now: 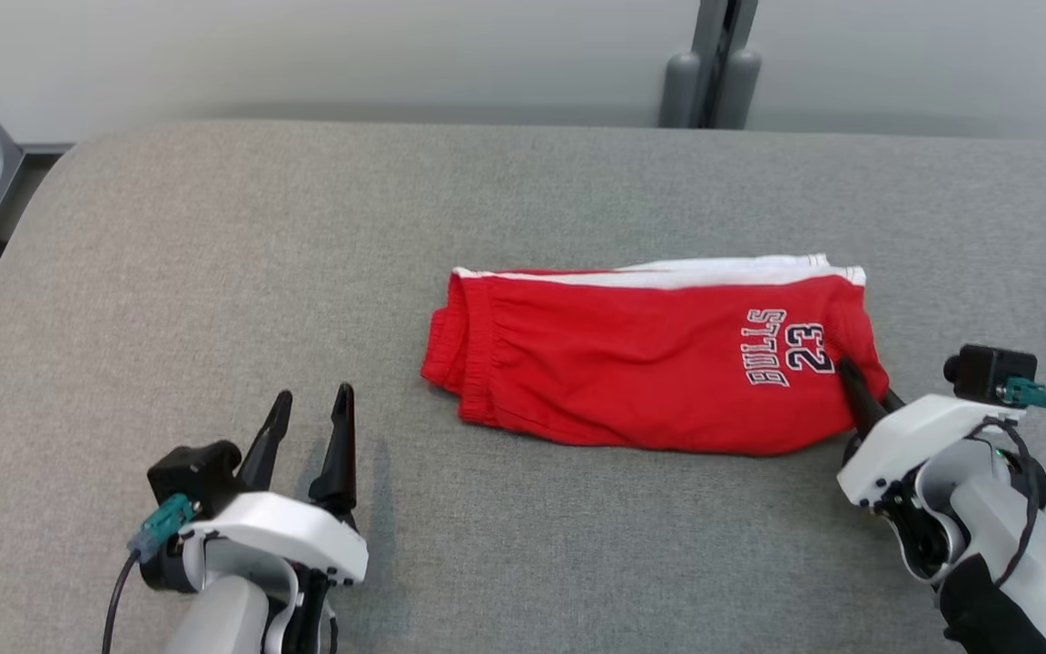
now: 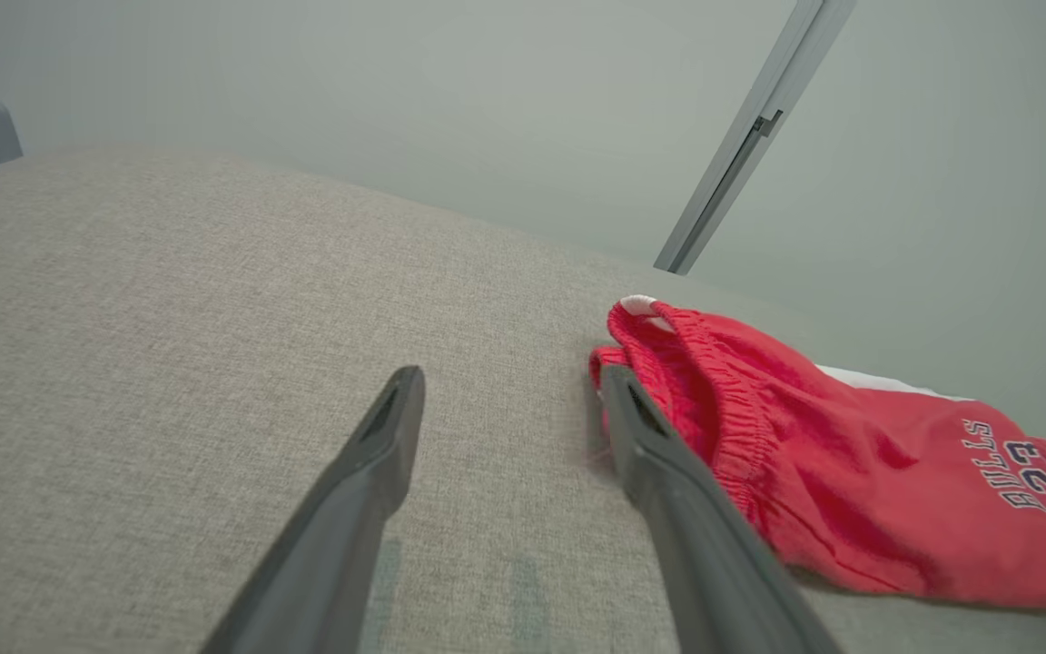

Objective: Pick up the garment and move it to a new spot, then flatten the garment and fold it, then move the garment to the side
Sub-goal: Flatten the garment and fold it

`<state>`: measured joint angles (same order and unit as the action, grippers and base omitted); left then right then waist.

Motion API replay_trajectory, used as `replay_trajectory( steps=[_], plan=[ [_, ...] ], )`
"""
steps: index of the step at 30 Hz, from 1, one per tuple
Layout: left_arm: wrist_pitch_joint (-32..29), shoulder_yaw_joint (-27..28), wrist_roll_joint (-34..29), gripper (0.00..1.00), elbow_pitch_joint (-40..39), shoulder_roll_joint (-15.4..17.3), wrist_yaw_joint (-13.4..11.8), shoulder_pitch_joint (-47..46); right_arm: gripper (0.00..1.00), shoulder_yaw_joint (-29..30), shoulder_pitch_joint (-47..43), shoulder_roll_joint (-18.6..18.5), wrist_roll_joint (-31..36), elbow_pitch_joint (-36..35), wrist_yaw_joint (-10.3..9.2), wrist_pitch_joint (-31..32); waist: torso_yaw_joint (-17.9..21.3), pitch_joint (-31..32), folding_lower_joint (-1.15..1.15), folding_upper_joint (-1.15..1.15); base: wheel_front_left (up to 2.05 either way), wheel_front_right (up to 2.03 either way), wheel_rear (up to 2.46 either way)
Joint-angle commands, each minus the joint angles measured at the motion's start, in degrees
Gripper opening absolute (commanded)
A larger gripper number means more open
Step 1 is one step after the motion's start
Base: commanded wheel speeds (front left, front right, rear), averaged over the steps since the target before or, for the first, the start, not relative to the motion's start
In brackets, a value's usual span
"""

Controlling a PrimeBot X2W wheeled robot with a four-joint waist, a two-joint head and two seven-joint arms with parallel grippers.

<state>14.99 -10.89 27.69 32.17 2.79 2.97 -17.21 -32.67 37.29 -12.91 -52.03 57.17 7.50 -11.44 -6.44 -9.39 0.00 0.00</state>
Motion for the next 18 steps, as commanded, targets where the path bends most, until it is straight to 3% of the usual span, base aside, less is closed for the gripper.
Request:
replay_trajectory(
  steps=[1, 8, 12, 18],
  plan=[
    [0.26, 0.42, -0.54, 1.00, -0.17, 0.24, 0.32, 1.25, 0.00, -0.16, -1.10, -0.70, -0.62, 0.34, -0.01, -0.55, 0.91, 1.34, 0.00, 0.00, 0.00, 0.00, 0.00],
    [0.26, 0.74, -0.75, 1.00, -0.18, 0.26, 0.55, 2.83, 0.00, -1.82, 1.42, -1.02, 1.34, -1.19, -0.01, -2.17, 0.64, 1.20, 0.00, 0.00, 0.00, 0.00, 0.00],
    [0.26, 0.23, -0.36, 1.00, -0.25, 0.27, 0.53, 2.55, 0.00, -4.52, 4.72, 1.53, 3.35, -5.36, -0.01, -2.86, -0.09, 0.98, 0.00, 0.00, 0.00, 0.00, 0.00],
    [0.26, -1.86, 1.30, 1.00, -0.11, 0.25, 0.14, 2.11, 0.00, -13.77, 6.73, 7.40, 5.84, -11.77, -0.01, 0.31, -3.23, 1.13, 0.00, 0.00, 0.00, 0.00, 0.00]
  ],
)
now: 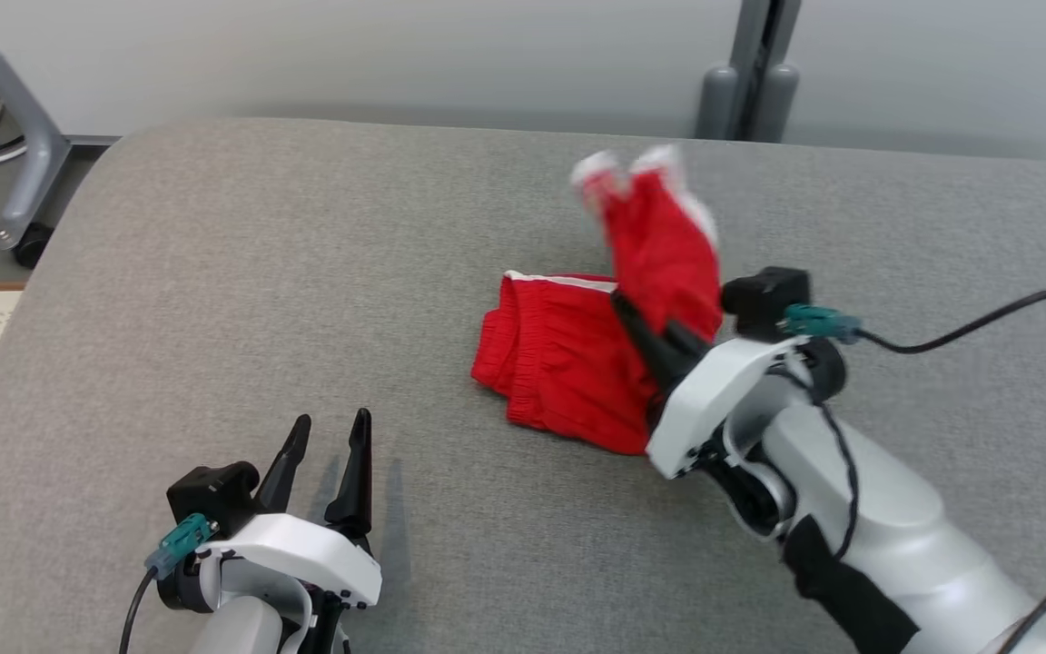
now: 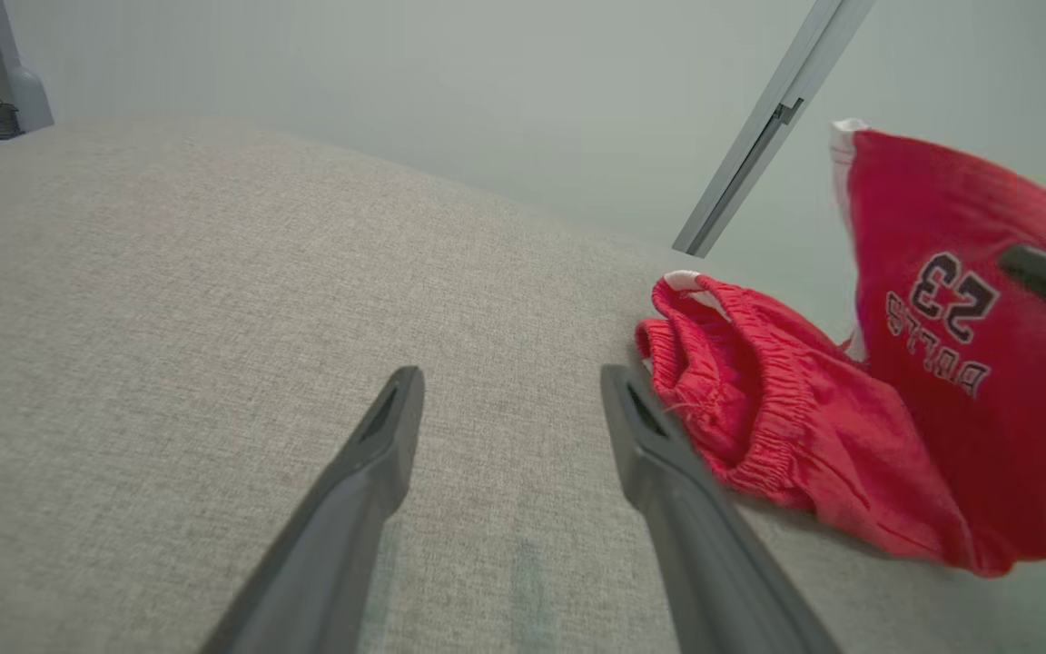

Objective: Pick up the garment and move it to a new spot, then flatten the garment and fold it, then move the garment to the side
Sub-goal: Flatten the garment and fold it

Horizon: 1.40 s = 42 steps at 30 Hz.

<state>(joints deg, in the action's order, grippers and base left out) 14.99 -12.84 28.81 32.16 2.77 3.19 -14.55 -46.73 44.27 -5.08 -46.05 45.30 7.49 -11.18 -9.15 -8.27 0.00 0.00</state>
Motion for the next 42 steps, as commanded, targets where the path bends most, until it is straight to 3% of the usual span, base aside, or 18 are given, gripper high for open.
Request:
replay_trajectory(
  steps=[1, 2, 3, 4, 5, 11, 16, 26, 36, 42],
  plan=[
    [0.26, -0.11, 0.37, 1.00, -0.20, 0.27, -0.15, -0.67, 0.00, -0.59, -0.63, 0.11, -0.39, -0.21, 0.00, 0.49, -0.94, -0.13, 0.00, 0.00, 0.00, 0.00, 0.00],
    [0.26, -0.30, 0.58, 1.00, -0.34, 0.27, -0.18, -0.86, 0.00, -1.24, -0.99, 0.49, -0.61, -0.08, 0.00, 0.66, -1.35, -0.27, 0.00, 0.00, 0.00, 0.00, 0.00],
    [0.26, -0.62, 0.70, 1.00, -0.42, 0.25, -0.26, -1.05, 0.19, -1.90, -1.08, 0.77, -0.11, 0.65, 0.00, 0.86, -1.72, -0.40, 0.00, 0.00, 0.00, 0.00, 0.00],
    [0.26, -0.98, 0.71, 1.00, -0.47, 0.24, -0.29, -1.23, 0.81, -2.79, -1.27, 1.09, 0.40, 1.34, 0.00, 1.01, -2.10, -0.46, 0.00, 0.00, 0.00, 0.00, 0.00],
    [0.26, -1.41, 0.86, 1.00, -0.56, 0.26, -0.45, -1.37, 1.00, -3.17, -1.76, 1.48, -0.12, 1.67, 0.00, 0.85, -2.41, -0.56, 0.00, 0.00, 0.00, 0.00, 0.00],
    [0.26, -2.06, 1.12, 1.00, -1.53, 0.24, -1.13, -1.99, 1.00, -4.72, -3.15, 1.93, -3.69, 0.97, 0.00, -1.46, -2.11, -1.09, 0.00, 0.00, 0.00, 0.00, 0.00],
    [0.25, -0.63, -0.28, 1.00, -2.82, 0.24, -1.76, -1.50, 1.00, -0.53, -3.10, 0.76, -2.48, 4.21, 0.00, -3.82, 0.06, -1.02, 0.00, 0.00, 0.00, 0.00, 0.00],
    [0.26, 3.40, -2.66, 1.00, -3.68, 0.27, -1.43, -0.11, 1.00, 22.84, -11.05, -3.26, 15.87, -0.54, 0.00, -4.04, 4.77, -1.19, 0.00, 0.00, 0.00, 0.00, 0.00],
    [0.26, 5.71, -6.27, 1.00, -3.41, 0.27, -1.85, 1.24, 1.00, 37.97, -21.22, -1.62, 28.18, -5.69, 0.00, -4.05, 6.75, 0.14, 0.00, 0.00, 0.00, 0.00, 0.00],
    [0.26, 7.93, -8.54, 1.00, -4.36, 0.26, -2.65, 3.61, 1.00, 42.65, -25.68, 0.00, 32.22, -9.57, 0.00, -4.05, 7.42, 2.48, 0.00, 0.00, 0.00, 0.00, 0.00]
  ],
)
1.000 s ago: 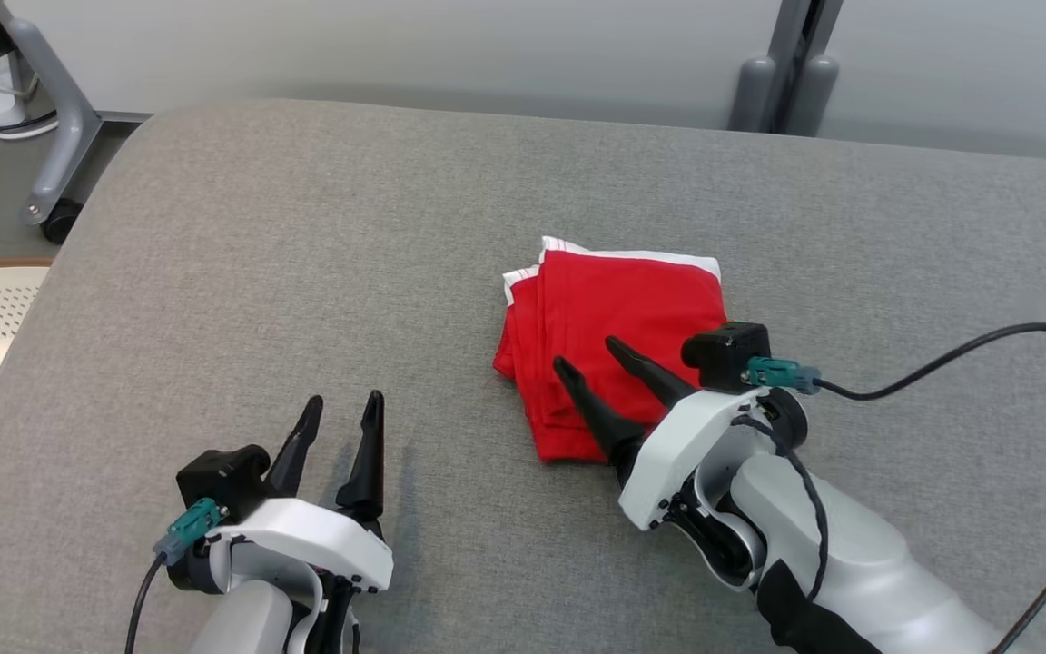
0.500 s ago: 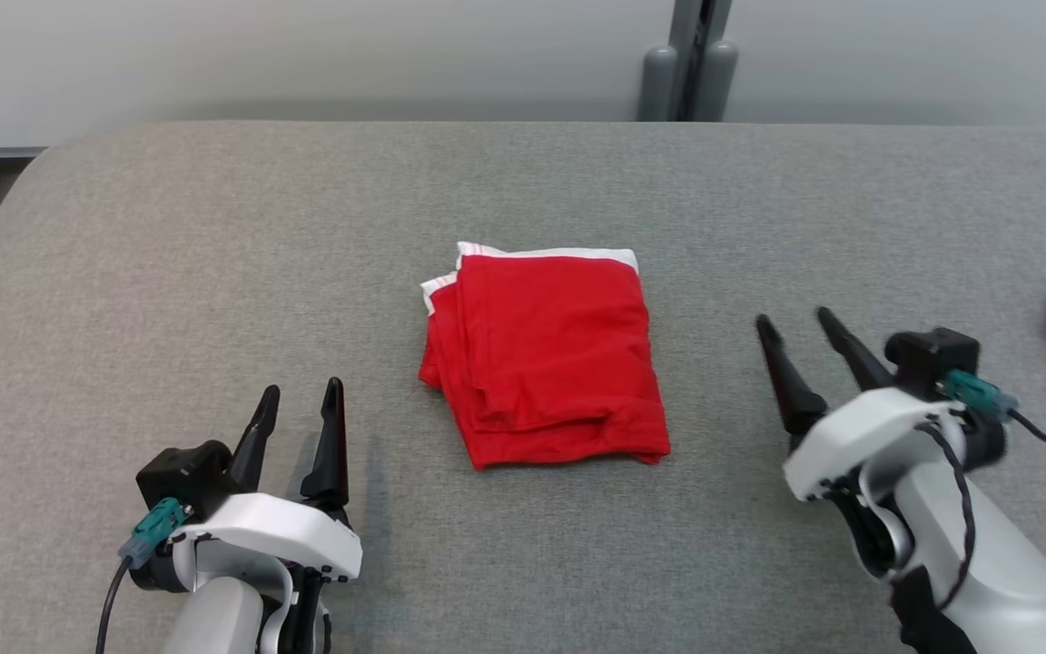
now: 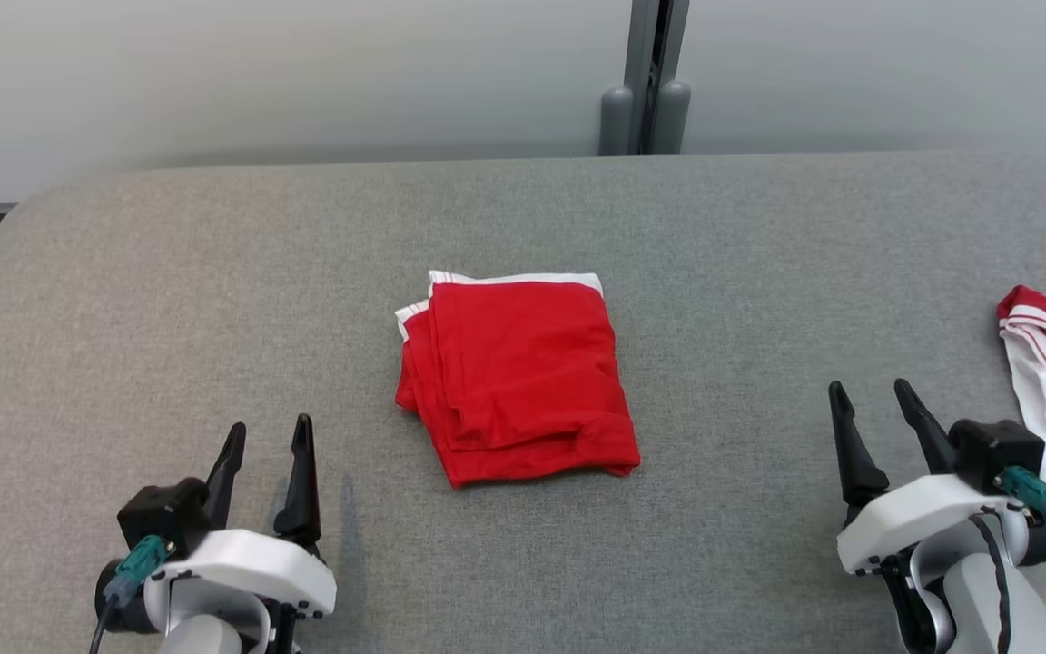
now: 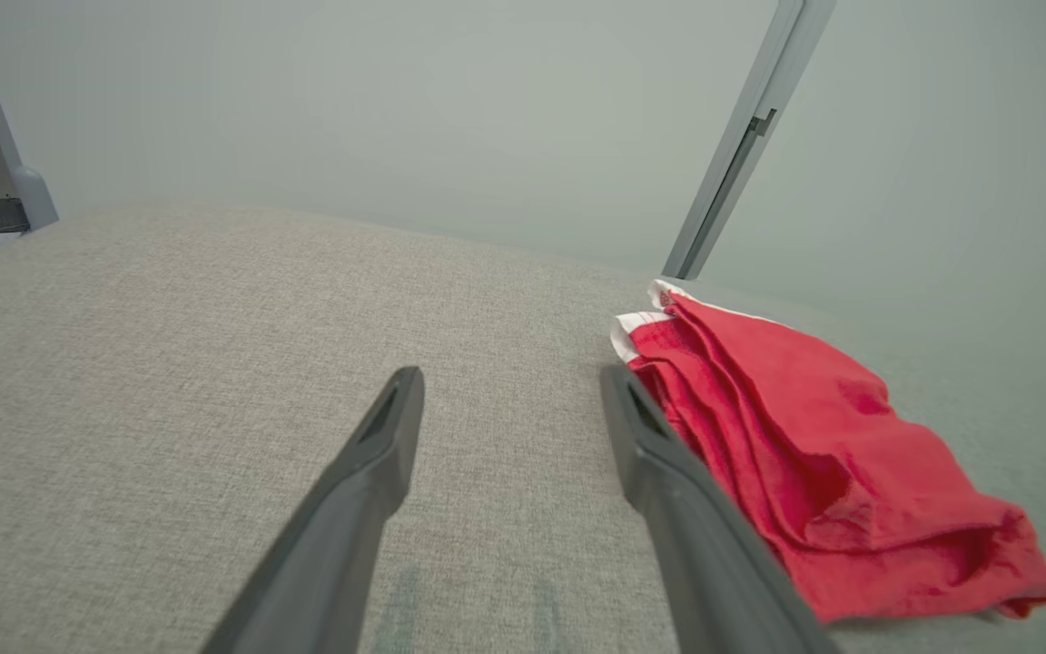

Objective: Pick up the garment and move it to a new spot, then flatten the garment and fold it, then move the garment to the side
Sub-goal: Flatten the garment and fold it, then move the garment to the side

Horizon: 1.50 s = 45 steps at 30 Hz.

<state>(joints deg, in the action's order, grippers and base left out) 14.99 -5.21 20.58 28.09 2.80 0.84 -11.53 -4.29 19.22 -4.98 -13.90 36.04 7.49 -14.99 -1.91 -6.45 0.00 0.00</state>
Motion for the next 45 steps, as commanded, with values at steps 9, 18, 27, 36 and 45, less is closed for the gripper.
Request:
replay_trajectory(
  steps=[9, 18, 27, 36, 45],
  plan=[
    [0.26, 3.62, -3.75, 1.00, -1.75, 0.24, -1.09, 6.48, 1.00, 1.76, -6.43, 1.61, 2.04, -4.18, 0.00, -0.24, 0.54, 5.61, 0.00, 0.00, 0.00, 0.00, 0.00],
    [0.26, 4.98, -4.34, 1.00, -2.66, 0.24, -0.72, 8.64, 1.00, 2.07, -8.03, 1.90, 1.86, -4.42, 0.00, -0.24, 0.06, 5.97, 0.00, 0.00, 0.00, 0.00, 0.00],
    [0.26, 1.87, -3.10, 1.00, -2.80, 0.25, -0.29, 5.75, 1.00, -4.00, -4.26, 1.93, -2.96, -0.61, 0.00, -0.24, -3.11, 2.32, 0.00, 0.00, 0.00, 0.00, 0.00],
    [0.26, -2.02, -1.70, 1.00, -3.07, 0.25, -0.80, 2.81, 1.00, -11.41, 5.82, 1.81, -12.19, 7.65, 0.00, -0.02, -9.94, -2.13, 0.00, 0.00, 0.00, 0.00, 0.00],
    [0.26, -4.44, -0.43, 1.00, -3.00, 0.21, -1.37, 1.17, 1.00, -12.75, 14.46, 1.76, -16.13, 19.93, 0.00, 1.15, -16.51, -5.64, 0.00, 0.00, 0.00, 0.00, 0.00]
  ],
)
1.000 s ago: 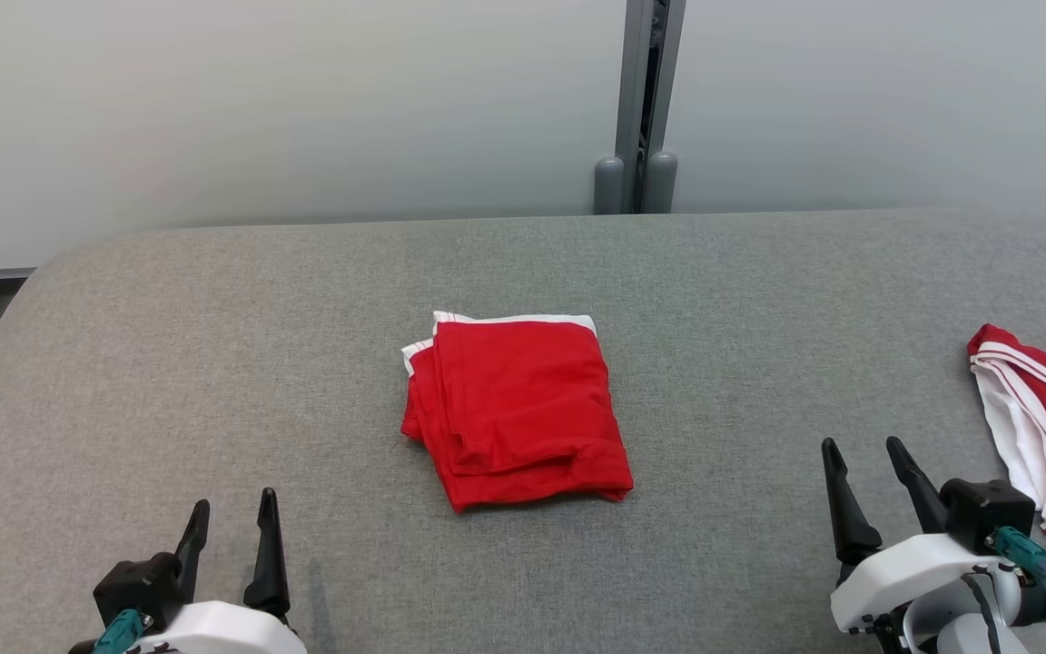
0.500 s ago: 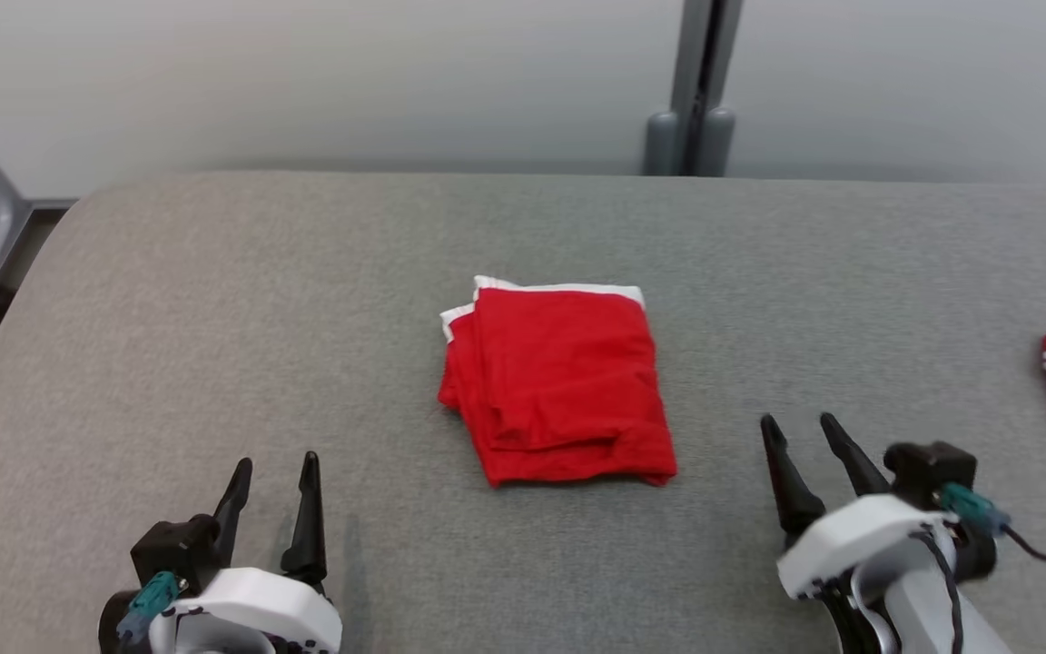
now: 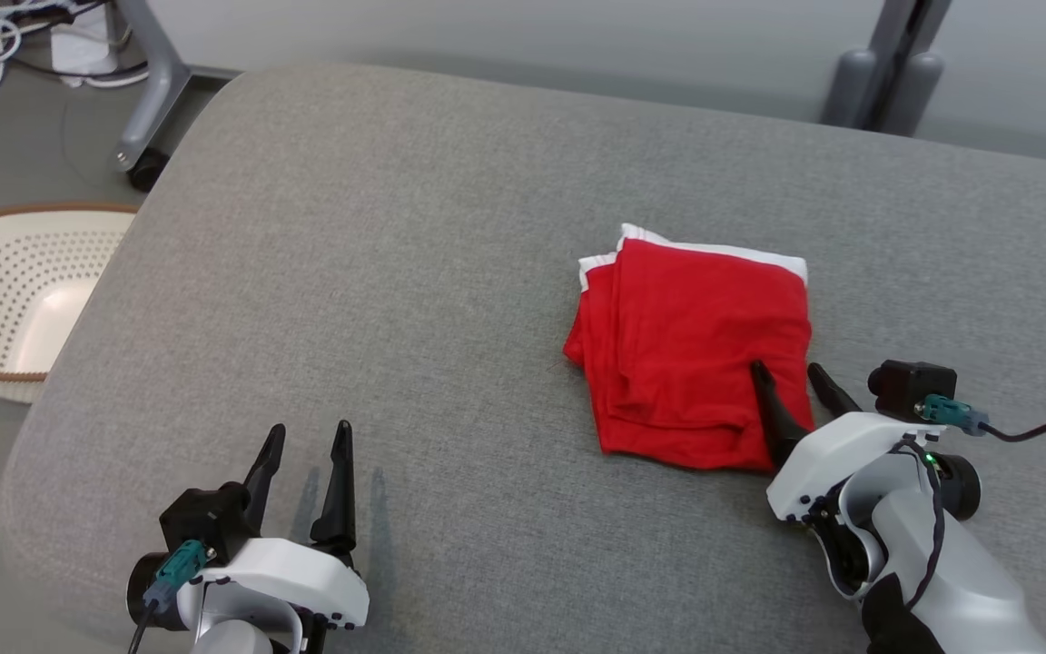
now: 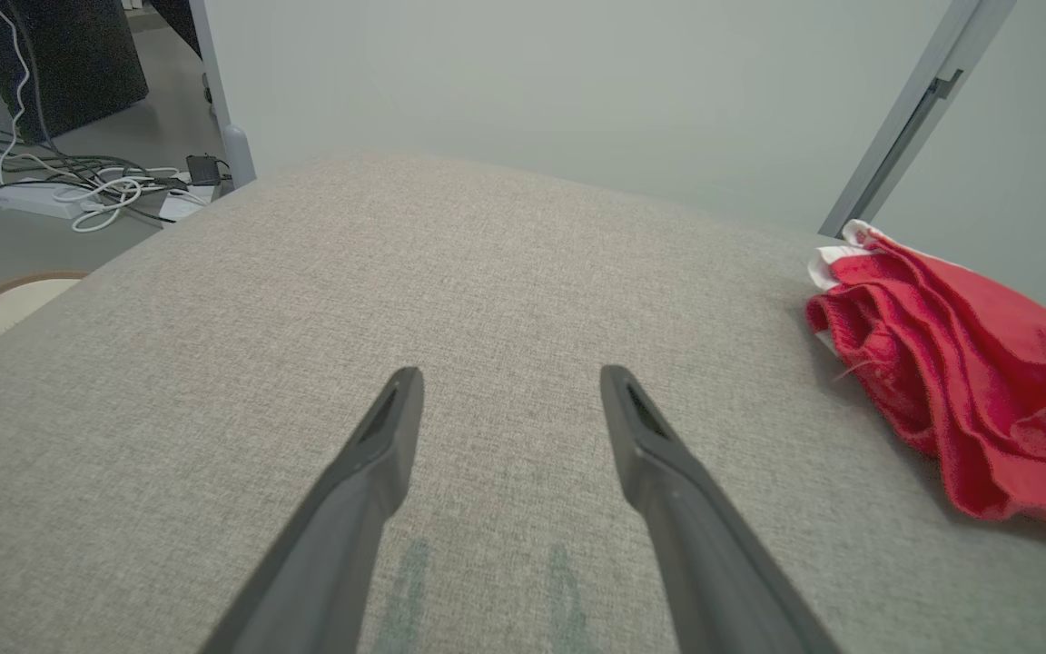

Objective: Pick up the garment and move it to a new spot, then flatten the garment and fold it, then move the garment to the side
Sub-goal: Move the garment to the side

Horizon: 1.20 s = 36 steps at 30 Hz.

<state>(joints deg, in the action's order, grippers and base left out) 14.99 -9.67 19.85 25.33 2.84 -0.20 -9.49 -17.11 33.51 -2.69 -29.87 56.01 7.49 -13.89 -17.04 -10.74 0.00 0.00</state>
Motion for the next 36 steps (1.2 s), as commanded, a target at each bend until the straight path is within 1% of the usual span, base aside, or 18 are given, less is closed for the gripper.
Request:
replay_trajectory(
  steps=[1, 2, 3, 4, 5, 9, 12, 17, 23, 25, 27, 28, 31, 33, 36],
  plan=[
    [0.26, 0.00, 0.36, 1.00, -0.33, 0.17, -0.26, -0.84, 1.00, -0.01, 0.67, -0.54, -0.48, 1.19, 0.00, 0.49, -1.68, -1.59, 0.00, 0.00, 0.00, 0.00, 0.00],
    [0.26, -0.07, 0.29, 1.00, -0.42, 0.16, -0.37, -0.83, 1.00, -0.50, 1.16, -0.48, -0.63, 2.25, 0.00, 0.79, -1.88, -1.75, 0.00, 0.00, 0.00, 0.00, 0.00],
    [0.26, 0.01, 0.42, 1.00, -0.76, 0.17, -0.49, -0.84, 0.87, -1.28, 1.63, -0.37, -1.20, 4.27, 0.00, 1.37, -1.99, -2.05, 0.00, 0.00, 0.00, 0.00, 0.00],
    [0.26, 0.18, 0.34, 1.00, -0.83, 0.18, -0.60, -0.82, 0.32, -1.85, 1.68, -0.23, -1.32, 4.64, 0.00, 1.15, -1.84, -2.18, 0.00, 0.00, 0.00, 0.00, 0.00],
    [0.26, 0.37, 0.29, 1.00, -0.84, 0.20, -0.75, -0.95, 0.00, -2.49, 1.88, -0.15, -1.44, 4.77, 0.00, 0.70, -1.56, -2.26, 0.00, 0.00, 0.00, 0.00, 0.00],
    [0.26, 0.64, -0.33, 1.00, -1.29, 0.15, -0.49, -1.27, 0.00, -3.63, 2.03, -0.46, -2.43, 4.50, 0.00, -0.59, 0.74, -1.80, 0.00, 0.00, 0.00, 0.00, 0.00],
    [0.26, 0.40, -1.02, 1.00, -1.61, 0.17, 0.18, -1.26, 0.00, -3.93, 1.50, -0.88, -3.88, 3.49, -0.02, -1.09, 3.84, -1.00, 0.00, 0.00, 0.00, 0.00, 0.00],
    [0.26, -0.77, -2.04, 1.00, -1.83, 0.23, 0.85, -1.03, 0.00, -5.33, -0.35, -1.36, -5.27, 0.80, -0.02, -1.37, 11.15, 0.53, 0.00, 0.00, 0.00, 0.00, 0.00],
    [0.26, -1.72, -2.09, 1.00, -1.42, 0.22, 1.15, -0.41, 0.00, -6.18, -3.71, -2.11, -4.82, -4.23, -0.01, -1.38, 21.86, 1.90, 0.00, 0.00, 0.00, 0.00, 0.00],
    [0.25, -2.13, -2.21, 1.00, -1.14, 0.19, 1.37, -0.29, 0.00, -5.47, -5.51, -1.69, -6.50, -5.51, -0.01, -1.37, 25.62, 2.29, 0.00, 0.00, 0.00, 0.00, 0.00],
    [0.26, -2.57, -2.42, 1.00, -0.93, 0.19, 1.61, -0.50, 0.00, -6.16, -6.44, -1.45, -6.82, -6.69, -0.01, -1.36, 29.27, 2.36, 0.00, 0.00, 0.00, 0.00, 0.00],
    [0.26, -2.57, -2.42, 1.00, -0.93, 0.19, 1.61, -0.50, 0.00, -6.16, -6.44, -1.45, -6.82, -6.69, -0.01, -1.36, 29.27, 2.36, 0.00, 0.00, 0.00, 0.00, 0.00],
    [0.25, -3.02, -2.90, 1.00, -0.75, 0.22, 1.84, -1.05, 0.00, -7.11, -7.83, -1.33, -7.25, -8.06, -0.01, -1.33, 34.22, 2.06, 0.00, 0.00, 0.00, 0.00, 0.00],
    [0.25, -3.63, -3.33, 1.00, -0.62, 0.20, 2.20, -1.61, 0.00, -8.07, -8.51, -1.39, -6.96, -8.75, -0.01, -1.34, 36.77, 1.92, 0.00, 0.00, 0.00, 0.00, 0.00],
    [0.25, -4.86, -3.34, 1.00, -0.36, 0.20, 2.48, -2.07, 0.00, -8.85, -9.52, -1.83, -6.84, -9.62, -0.01, -1.33, 39.18, 1.68, 0.00, 0.00, 0.00, 0.00, 0.00]
  ],
)
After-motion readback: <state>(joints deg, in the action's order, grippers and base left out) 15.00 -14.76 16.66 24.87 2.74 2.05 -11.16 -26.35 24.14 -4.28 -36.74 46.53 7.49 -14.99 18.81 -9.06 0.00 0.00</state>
